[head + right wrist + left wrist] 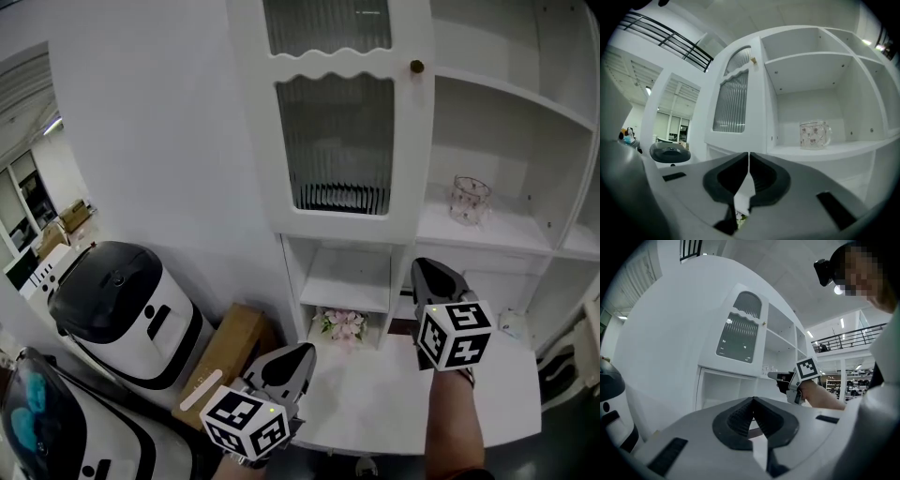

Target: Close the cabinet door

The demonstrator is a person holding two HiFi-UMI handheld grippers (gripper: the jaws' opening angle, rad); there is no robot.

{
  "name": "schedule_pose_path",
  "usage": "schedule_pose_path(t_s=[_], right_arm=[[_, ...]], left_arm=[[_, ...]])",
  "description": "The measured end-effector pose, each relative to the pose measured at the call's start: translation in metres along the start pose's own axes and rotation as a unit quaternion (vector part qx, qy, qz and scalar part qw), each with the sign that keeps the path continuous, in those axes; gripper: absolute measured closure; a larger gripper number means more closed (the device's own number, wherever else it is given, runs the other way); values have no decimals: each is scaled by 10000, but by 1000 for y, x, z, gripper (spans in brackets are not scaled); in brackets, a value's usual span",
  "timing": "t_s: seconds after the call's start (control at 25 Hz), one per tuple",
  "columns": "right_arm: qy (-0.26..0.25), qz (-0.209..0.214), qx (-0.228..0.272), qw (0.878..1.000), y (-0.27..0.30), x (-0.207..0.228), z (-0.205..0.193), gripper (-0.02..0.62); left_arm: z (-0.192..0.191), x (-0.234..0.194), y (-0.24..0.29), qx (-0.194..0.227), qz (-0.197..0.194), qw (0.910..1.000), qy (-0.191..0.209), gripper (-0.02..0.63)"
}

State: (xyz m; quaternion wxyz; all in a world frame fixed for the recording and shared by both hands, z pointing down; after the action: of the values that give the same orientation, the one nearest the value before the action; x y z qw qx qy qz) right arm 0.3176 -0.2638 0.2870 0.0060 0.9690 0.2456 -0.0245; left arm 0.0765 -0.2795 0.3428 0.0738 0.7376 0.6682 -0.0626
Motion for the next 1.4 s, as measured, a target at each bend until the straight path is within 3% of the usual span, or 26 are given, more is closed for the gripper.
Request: schedule_pose_path(t_s=[0.2,0.72,1.4], right_arm=[[97,147,75,9998,-51,-28,4,586],[138,54,143,9998,-154,-77,-3,588],[110,57,-125,9998,-208,-98,-29,591]], left_arm=[[3,14,-22,31,-284,9996,49,603],[-11,50,-81,-97,-701,9974,128,603],[-24,69,-116,-84,-753,9971,54,603]])
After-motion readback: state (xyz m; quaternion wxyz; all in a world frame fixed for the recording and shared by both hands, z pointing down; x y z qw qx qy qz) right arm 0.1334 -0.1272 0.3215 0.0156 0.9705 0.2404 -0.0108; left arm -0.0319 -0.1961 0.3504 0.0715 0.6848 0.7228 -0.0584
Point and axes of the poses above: the fingertips, and each gripper's own axes: y forward along the fingers, x to its right, z out of its top, the point moved 3 cm from there along -y, backward along the fingers, and after that the axes turned 15 degrees about -z, right-handed, at the moved point
